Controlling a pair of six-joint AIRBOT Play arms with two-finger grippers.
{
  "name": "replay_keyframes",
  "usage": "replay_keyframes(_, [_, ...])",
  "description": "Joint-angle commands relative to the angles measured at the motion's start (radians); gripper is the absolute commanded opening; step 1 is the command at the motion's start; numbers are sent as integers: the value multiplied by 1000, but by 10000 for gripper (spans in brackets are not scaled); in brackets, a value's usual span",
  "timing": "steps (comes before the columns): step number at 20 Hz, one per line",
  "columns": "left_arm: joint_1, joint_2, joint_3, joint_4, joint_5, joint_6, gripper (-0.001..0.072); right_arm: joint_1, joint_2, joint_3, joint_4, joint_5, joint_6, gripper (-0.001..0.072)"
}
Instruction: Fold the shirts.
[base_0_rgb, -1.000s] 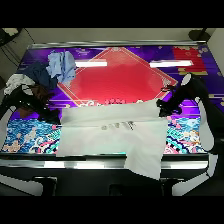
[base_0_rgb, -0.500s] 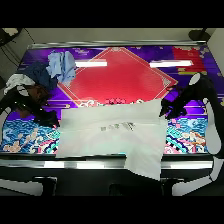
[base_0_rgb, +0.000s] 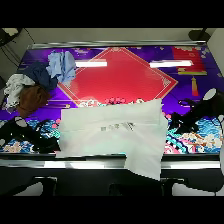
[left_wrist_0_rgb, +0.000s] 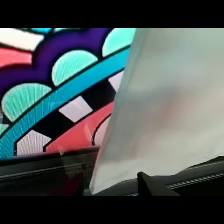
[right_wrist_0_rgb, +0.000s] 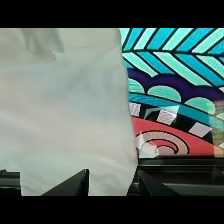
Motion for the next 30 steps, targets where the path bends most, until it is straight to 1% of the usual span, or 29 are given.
replay_keyframes(1, [5, 41, -95, -26, 123, 18, 400, -5, 35, -43, -2, -9, -11, 395])
replay_keyframes(4, [5, 40, -111, -64, 163, 17, 394, -5, 50, -44, -7, 7, -14, 395])
replay_keyframes(5, [4, 40, -123, -70, 172, 17, 362, -5, 57, -47, -13, 8, -14, 396])
replay_keyframes(7, [4, 40, -138, -77, 171, 17, 271, -5, 93, -108, -38, -2, -20, 405])
replay_keyframes(8, [5, 41, -138, -77, 169, 17, 121, -5, 121, -166, -52, -18, -22, 434])
replay_keyframes(9, [5, 41, -138, -77, 171, 17, 32, -5, 151, -235, -54, -36, -24, 445])
replay_keyframes(12, [5, 41, -138, -77, 170, 18, 32, -5, 223, -430, -5, -100, -80, 448])
replay_keyframes(13, [5, 41, -138, -77, 170, 18, 32, -5, 231, -476, 0, -144, -89, 448])
replay_keyframes(14, [5, 41, -138, -77, 169, 18, 32, -5, 230, -509, 9, -174, -92, 448])
replay_keyframes(18, [5, 41, -138, -77, 161, 18, 33, -5, 229, -608, 133, -237, -136, 447])
replay_keyframes(22, [5, 41, -138, -77, 158, 17, 33, -5, 229, -672, 160, -292, -134, 437])
replay_keyframes(23, [5, 41, -138, -77, 158, 17, 32, -5, 229, -682, 159, -305, -134, 366])
replay_keyframes(24, [5, 41, -138, -77, 158, 17, 32, -5, 230, -683, 157, -314, -134, 250])
replay_keyframes(25, [5, 41, -138, -77, 157, 17, 32, -5, 230, -681, 158, -312, -134, 43])
replay_keyframes(28, [4, 61, -106, -77, 146, 29, 31, -5, 249, -618, 158, -248, -195, 39])
replay_keyframes(29, [5, 87, -73, -78, 136, 29, 30, -5, 261, -575, 156, -223, -196, 38])
replay_keyframes(30, [4, 115, -33, -79, 126, 29, 30, -5, 269, -520, 170, -206, -160, 38])
